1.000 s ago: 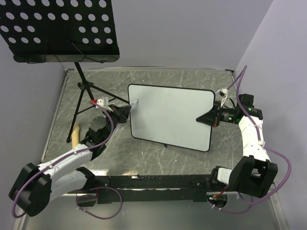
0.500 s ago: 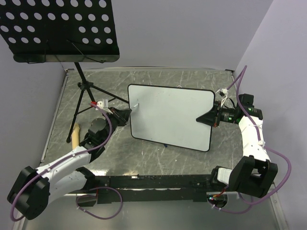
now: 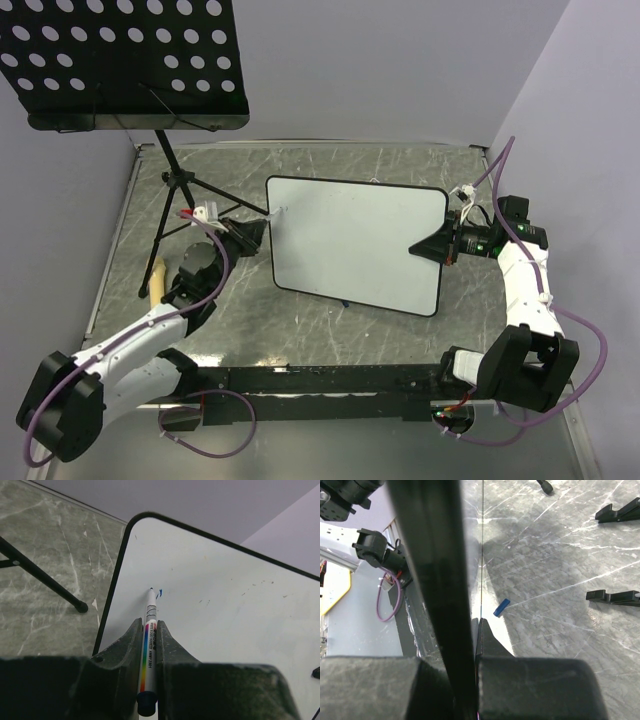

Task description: Write a sentence on the whiteboard

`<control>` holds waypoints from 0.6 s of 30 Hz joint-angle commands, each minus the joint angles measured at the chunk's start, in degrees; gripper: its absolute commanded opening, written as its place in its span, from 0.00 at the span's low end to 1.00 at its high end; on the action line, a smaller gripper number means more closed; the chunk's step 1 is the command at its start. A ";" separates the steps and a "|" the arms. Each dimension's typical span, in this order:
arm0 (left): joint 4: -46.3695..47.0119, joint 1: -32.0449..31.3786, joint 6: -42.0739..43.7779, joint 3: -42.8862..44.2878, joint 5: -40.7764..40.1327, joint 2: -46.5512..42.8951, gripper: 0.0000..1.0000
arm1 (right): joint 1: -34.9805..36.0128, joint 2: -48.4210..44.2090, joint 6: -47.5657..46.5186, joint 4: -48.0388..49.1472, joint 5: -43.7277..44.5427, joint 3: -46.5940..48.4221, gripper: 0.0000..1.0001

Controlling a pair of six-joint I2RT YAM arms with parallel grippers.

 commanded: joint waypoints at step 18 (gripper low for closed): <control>4.78 1.29 -2.55 0.97 4.41 3.78 0.01 | 0.21 -0.35 -1.79 0.45 -12.88 3.63 0.00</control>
